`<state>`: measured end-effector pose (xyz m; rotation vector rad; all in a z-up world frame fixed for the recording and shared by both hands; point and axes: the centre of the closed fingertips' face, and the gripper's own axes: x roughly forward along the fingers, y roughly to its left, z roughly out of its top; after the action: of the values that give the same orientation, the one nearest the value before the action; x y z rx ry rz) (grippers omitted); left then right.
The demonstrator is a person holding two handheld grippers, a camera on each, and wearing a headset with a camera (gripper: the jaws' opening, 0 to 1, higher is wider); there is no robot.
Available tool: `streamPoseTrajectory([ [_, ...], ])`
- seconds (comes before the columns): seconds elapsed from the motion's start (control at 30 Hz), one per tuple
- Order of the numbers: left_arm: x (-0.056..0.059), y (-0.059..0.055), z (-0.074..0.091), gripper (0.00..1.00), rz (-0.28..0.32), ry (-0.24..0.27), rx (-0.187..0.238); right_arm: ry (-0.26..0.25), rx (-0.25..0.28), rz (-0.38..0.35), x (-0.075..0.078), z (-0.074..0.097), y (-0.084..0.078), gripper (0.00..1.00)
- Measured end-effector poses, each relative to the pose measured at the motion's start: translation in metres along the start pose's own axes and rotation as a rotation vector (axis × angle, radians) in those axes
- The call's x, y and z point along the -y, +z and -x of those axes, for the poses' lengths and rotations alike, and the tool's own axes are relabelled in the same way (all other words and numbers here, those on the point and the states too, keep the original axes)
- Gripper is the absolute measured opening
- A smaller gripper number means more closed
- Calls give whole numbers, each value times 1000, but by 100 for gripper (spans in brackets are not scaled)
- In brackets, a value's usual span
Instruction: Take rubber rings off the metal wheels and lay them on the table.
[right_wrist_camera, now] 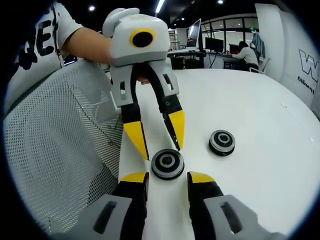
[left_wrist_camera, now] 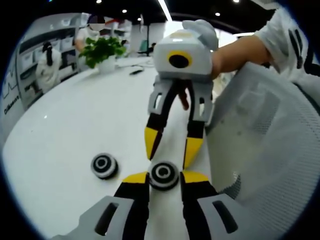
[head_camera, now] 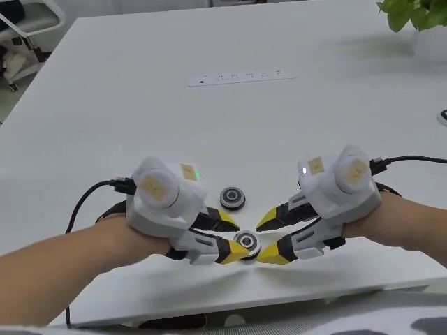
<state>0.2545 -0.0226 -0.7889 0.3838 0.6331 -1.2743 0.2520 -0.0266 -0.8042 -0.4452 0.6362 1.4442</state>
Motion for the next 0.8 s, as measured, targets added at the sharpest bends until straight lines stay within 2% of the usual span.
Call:
streamPoseTrajectory([
  [0.27, 1, -1, -4, 22, 8, -2, -3, 2, 2, -6, 0, 0, 0, 27],
  [0.5, 1, -1, -6, 17, -11, 8, -7, 6, 0, -6, -1, -1, 0, 27],
  [0.67, 3, 0, -8, 16, -83, 28, -3, 8, 9, -14, -1, -2, 1, 27],
  [0.8, 2, 0, -7, 15, -82, 36, 0, 6, 22, -26, -1, -1, 4, 26],
])
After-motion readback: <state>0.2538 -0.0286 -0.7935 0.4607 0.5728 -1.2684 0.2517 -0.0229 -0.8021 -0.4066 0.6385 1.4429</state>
